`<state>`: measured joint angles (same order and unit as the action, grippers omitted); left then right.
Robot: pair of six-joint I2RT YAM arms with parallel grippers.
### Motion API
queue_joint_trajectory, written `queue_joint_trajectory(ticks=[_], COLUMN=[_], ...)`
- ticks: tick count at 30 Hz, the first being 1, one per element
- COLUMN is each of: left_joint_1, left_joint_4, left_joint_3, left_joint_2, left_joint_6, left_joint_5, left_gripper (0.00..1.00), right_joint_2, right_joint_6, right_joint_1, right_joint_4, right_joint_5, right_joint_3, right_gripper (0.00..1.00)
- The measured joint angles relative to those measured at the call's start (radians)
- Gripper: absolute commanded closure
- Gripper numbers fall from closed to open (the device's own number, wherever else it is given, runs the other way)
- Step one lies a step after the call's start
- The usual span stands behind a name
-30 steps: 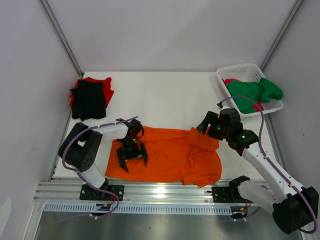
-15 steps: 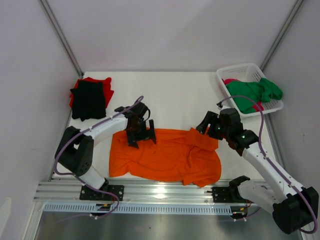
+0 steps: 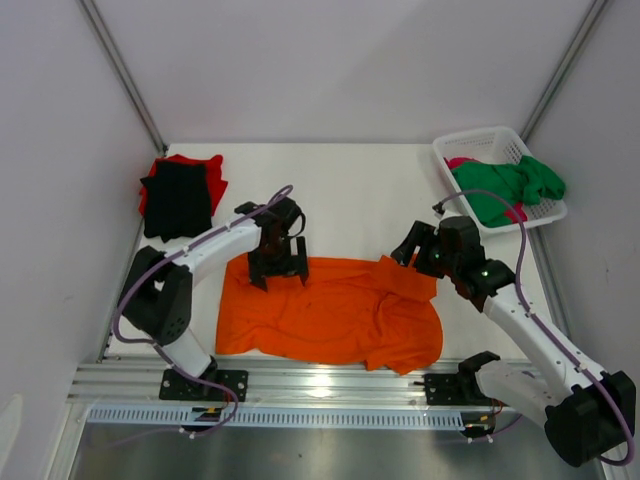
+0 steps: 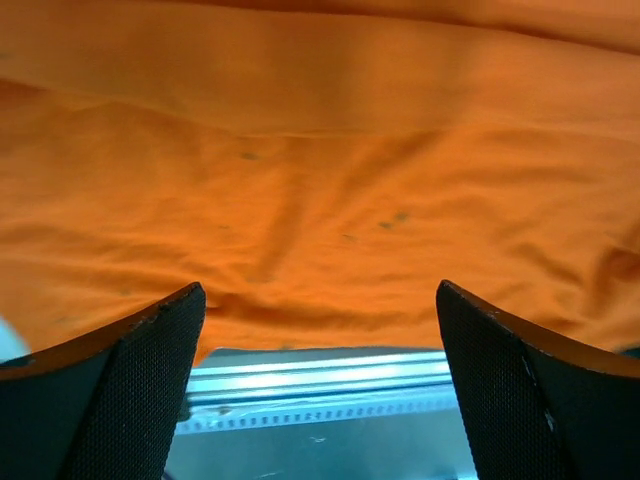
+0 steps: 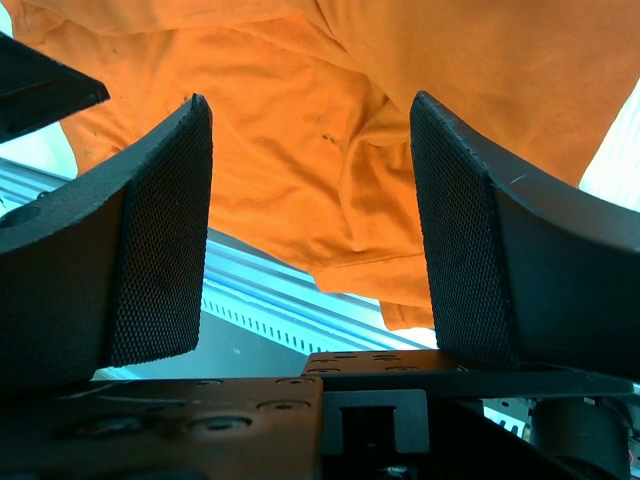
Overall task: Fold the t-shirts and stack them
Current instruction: Flatten out the tshirt
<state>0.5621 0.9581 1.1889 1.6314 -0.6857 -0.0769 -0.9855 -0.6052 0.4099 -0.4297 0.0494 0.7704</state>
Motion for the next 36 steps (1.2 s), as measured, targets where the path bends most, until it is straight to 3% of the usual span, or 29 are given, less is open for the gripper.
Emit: queue_joint_trajectory(ticks=[13,20,23,28,36], left_joint_1=[0.0,0.025,0.044,0.049,0.05], left_joint_4=[0.206,0.312,0.309,0.15,-0.094], left_joint_3=[0.064,0.134,0.125,-0.014,-0.322], left_joint_2=[0.046,0.149,0.152,0.011,-0.375], left_joint_6=[-0.022,0.023,0.019,-0.09,-0.489], left_joint_5=[0.314,0.454,0.438,0.319,0.318], left_gripper=[0.02,0.01,0.0,0.01,0.01], right_joint_2=[-0.024,-0.027,-0.027,-0.028,-0.026], right_joint_6=[-0.004,-0.004,-0.004,-0.003,0.008], right_joint_1=[0.0,0.0,0.0,0.0,0.0], right_joint_4=[0.041,0.046,0.046,0.046,0.028], right_joint_5=[-0.023,-0.023,-0.024,-0.027,-0.026], right_joint_3=[-0.019,-0.027,-0.028,-0.028,-0.031], right_gripper=[0.28,0.28,0.28,0.28,0.28])
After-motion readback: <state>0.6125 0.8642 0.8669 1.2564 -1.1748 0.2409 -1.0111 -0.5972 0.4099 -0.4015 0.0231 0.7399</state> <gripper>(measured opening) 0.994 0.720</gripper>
